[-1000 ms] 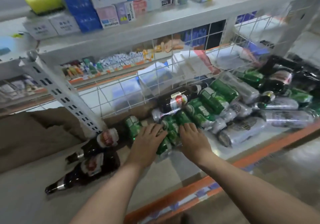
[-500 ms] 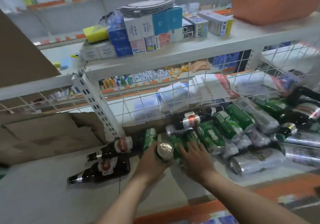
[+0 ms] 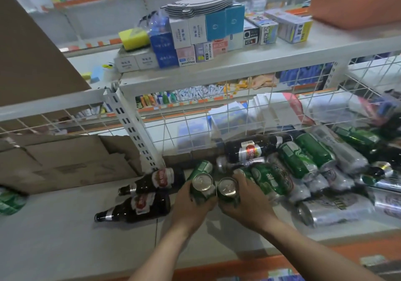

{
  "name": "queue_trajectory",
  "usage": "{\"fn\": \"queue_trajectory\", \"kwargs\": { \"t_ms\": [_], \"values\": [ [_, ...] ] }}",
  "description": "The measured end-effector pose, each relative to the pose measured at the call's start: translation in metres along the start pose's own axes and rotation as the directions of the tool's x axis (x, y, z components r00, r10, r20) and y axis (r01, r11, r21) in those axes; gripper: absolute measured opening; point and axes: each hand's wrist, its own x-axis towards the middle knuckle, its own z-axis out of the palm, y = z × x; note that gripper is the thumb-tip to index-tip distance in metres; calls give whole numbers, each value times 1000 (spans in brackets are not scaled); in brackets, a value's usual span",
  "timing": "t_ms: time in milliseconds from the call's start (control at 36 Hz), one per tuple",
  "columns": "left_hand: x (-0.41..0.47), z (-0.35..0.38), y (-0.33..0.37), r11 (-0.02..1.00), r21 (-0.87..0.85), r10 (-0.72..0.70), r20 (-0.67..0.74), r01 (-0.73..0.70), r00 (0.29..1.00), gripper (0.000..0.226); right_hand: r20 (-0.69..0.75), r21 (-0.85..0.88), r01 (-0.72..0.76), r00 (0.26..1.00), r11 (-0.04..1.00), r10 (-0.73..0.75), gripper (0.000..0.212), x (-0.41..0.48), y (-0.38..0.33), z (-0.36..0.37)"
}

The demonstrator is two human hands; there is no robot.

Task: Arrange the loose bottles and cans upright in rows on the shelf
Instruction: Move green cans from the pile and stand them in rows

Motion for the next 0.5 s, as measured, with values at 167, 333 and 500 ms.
{"fn": "queue_trajectory", "kwargs": {
  "t_ms": [167,333,500],
  "values": [
    [-1,-13,3,998,-27,-50,-4,50,999,55,-32,71,-82,996,994,84,57,5,6,14],
    [8,-38,19,999,-44,24,-80,-28,997,51,-96,447,-108,981,888,168,65,9,-13,6],
    [7,-90,33,985,-145,72,-165,-97,984,71,-52,733,-51,990,678,131,64,37,-73,-2]
  ]
}}
